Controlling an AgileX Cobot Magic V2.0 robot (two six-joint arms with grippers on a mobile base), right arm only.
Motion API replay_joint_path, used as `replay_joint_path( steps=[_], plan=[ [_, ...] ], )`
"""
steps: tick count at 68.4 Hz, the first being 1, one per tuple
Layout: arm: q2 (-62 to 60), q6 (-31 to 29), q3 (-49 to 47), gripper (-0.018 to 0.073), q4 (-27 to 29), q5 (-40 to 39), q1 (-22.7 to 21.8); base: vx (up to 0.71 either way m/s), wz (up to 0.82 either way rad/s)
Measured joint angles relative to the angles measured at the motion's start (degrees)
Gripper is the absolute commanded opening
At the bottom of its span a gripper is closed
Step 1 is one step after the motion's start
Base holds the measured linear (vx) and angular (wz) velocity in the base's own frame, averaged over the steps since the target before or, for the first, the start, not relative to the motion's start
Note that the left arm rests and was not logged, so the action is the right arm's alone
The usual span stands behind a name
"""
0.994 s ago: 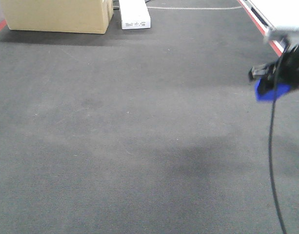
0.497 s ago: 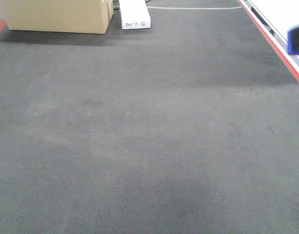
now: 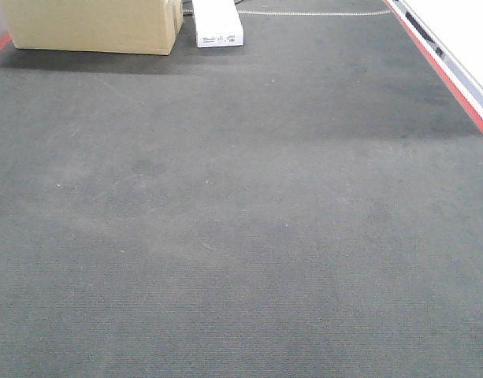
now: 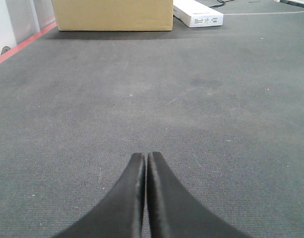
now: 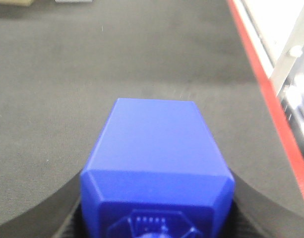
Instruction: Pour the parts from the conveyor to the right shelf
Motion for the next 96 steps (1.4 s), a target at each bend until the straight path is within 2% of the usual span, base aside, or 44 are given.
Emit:
replay_joint_path(
  steps=[17, 33, 47, 96],
  plan=[
    [-18.7, -1.1, 13.3, -0.0006, 0.1, -3.8, 0.0, 0.0, 0.0],
    [-27.8, -1.2, 21.4, -0.0006, 0.2, -5.6, 0.0, 0.0, 0.0],
    [-28.6, -1.6, 22.3, -0.0006, 0.2, -9.6, 0.0, 0.0, 0.0],
    [-28.6, -1.6, 22.3, -0.0006, 0.2, -9.6, 0.0, 0.0, 0.0]
  ],
)
